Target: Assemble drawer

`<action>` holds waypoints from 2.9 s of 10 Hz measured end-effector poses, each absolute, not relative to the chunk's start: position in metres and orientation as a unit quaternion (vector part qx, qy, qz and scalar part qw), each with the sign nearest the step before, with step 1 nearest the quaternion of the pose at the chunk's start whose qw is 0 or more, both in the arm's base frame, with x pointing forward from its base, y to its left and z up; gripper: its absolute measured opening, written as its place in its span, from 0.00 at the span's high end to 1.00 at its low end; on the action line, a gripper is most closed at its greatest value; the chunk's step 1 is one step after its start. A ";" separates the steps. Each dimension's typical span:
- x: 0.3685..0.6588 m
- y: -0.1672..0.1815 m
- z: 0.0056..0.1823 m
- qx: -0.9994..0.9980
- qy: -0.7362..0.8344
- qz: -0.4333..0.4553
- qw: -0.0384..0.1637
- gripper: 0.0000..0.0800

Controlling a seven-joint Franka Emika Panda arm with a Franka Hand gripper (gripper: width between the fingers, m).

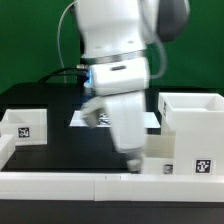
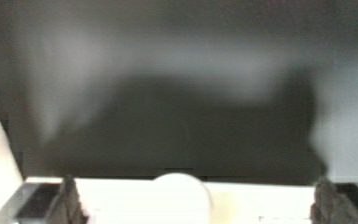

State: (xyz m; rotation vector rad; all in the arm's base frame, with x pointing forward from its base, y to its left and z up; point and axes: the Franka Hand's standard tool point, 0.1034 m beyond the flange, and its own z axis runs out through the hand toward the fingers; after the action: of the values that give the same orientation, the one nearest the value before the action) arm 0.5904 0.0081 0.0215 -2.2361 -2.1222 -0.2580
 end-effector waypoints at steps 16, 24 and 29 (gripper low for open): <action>0.586 0.021 0.028 -0.786 -0.618 -0.003 -0.018 0.19; 0.582 -0.052 0.041 -0.746 -0.665 -0.014 -0.035 0.19; 0.578 -0.053 0.038 -0.740 -0.672 -0.019 -0.037 0.19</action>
Offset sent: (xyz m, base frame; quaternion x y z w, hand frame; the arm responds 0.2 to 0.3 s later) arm -0.0024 -0.0045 -0.0015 0.0061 0.0012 -0.0015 1.0000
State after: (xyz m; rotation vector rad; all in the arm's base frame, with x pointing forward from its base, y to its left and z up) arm 0.5776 -0.0531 0.0382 -2.3807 -2.1616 -0.0598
